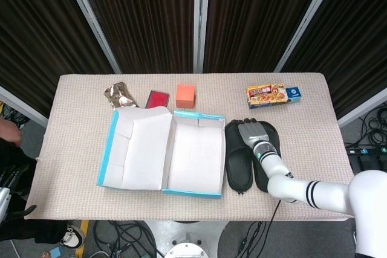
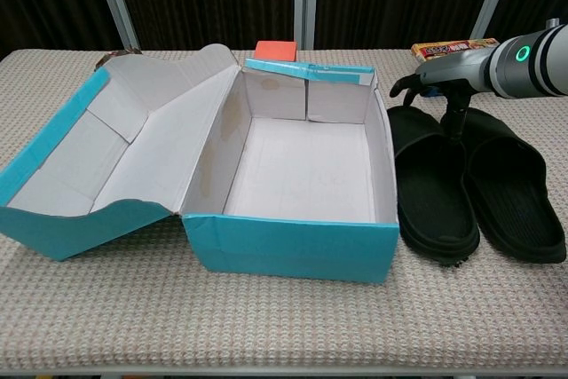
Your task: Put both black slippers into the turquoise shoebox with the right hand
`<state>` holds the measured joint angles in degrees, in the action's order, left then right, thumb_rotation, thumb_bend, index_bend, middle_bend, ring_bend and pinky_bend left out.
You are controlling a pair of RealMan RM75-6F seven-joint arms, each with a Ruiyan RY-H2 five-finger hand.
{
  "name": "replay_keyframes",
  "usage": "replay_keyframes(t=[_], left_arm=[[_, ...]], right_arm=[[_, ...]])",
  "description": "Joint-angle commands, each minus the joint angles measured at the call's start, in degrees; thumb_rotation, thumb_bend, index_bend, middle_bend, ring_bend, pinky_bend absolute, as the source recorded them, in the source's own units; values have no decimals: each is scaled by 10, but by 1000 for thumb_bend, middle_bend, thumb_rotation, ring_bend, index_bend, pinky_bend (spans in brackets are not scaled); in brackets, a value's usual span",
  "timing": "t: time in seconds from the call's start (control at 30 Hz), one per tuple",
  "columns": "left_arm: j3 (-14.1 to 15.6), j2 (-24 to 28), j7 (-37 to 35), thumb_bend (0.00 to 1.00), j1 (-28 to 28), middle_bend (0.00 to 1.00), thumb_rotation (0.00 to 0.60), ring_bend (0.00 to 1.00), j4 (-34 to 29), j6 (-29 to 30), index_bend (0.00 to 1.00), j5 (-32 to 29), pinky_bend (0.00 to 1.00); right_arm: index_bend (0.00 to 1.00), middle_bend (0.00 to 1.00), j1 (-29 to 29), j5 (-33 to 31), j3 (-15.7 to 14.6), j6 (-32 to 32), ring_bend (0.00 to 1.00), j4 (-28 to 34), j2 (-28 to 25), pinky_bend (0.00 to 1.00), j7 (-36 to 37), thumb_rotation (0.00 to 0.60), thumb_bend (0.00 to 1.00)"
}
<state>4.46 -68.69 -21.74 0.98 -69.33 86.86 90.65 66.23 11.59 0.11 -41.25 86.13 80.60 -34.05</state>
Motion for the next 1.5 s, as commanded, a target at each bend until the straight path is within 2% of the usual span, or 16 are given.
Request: replay_keyframes(t=[0.03,0.33,0.8,0.97,1.17,1.5], left_arm=[[2,-2,-12,0,1,148,600,51,9,-5,88,-1,72],[2,-2,-29,0,3,151,600,51,21,-3,87,0,72],[3,-2,-41,0,2,151,600,51,25,-7,87,1,72],[3,-1,-43,0,2,151,600,51,24,-7,88,2,72],[5,1,-48,0,2,155,600,51,24,-10,87,4,73],[7,4,-51,0,0,161,600,51,18,-16,87,4,73]], right_arm=[[0,102,13,-20,-5,-4,0,-7,9,0,-11,600,0],[7,125,40,-71,-17,-8,0,-10,19,0,-34,600,0],[146,235,69,-132,-35,-17,0,-7,17,0,-76,600,0],[167,270,72,-135,-34,-22,0,-7,16,0,-81,600,0],[254,331,71,-125,-36,-41,4,-9,24,0,-90,600,17],[367,407,58,-101,-20,-54,73,-5,21,13,-83,600,25]])
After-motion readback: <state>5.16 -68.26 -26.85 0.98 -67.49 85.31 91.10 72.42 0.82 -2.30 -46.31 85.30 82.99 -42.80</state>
